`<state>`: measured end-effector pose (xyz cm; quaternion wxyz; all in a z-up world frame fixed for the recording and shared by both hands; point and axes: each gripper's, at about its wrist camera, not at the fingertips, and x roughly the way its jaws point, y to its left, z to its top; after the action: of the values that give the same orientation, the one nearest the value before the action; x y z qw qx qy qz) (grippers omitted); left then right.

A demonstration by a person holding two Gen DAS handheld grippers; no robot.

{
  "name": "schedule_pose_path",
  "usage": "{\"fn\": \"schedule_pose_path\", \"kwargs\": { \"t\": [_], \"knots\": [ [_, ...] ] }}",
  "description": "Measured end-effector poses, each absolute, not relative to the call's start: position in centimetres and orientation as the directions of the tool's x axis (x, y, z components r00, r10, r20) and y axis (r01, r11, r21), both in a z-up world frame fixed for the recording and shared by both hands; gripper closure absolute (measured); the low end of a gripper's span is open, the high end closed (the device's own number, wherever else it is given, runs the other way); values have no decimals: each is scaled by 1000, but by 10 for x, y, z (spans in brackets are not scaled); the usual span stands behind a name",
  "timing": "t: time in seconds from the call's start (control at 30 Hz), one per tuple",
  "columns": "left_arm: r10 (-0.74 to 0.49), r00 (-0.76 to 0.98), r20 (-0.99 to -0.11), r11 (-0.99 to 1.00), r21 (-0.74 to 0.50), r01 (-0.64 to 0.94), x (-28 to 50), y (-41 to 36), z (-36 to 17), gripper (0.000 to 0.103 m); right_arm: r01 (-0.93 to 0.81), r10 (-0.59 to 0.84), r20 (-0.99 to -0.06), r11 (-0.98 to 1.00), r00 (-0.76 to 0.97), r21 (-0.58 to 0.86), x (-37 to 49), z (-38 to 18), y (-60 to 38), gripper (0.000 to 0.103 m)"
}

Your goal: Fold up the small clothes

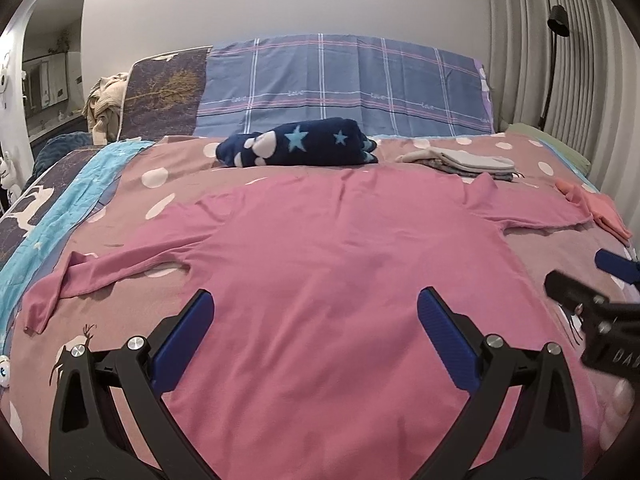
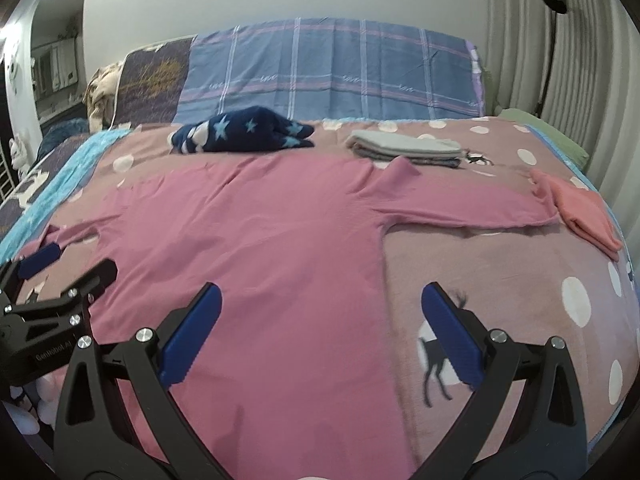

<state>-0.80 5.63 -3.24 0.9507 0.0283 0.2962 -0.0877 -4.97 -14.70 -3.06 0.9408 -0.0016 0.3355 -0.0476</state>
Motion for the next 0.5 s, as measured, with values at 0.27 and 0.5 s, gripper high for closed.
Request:
{"fn": "schedule_pose_path", "kwargs": {
  "t": [0.27,0.5],
  "knots": [
    [-90,816,-571,990,37,134,-7,74,-36,1,46,-65,-653,998,754,-47,-39,-36,-120,2],
    [-99,817,-568,991,21,135,-4,82,-38,1,26,-60,-660,998,749,-62,-36,-37,-109,2]
  ]
}}
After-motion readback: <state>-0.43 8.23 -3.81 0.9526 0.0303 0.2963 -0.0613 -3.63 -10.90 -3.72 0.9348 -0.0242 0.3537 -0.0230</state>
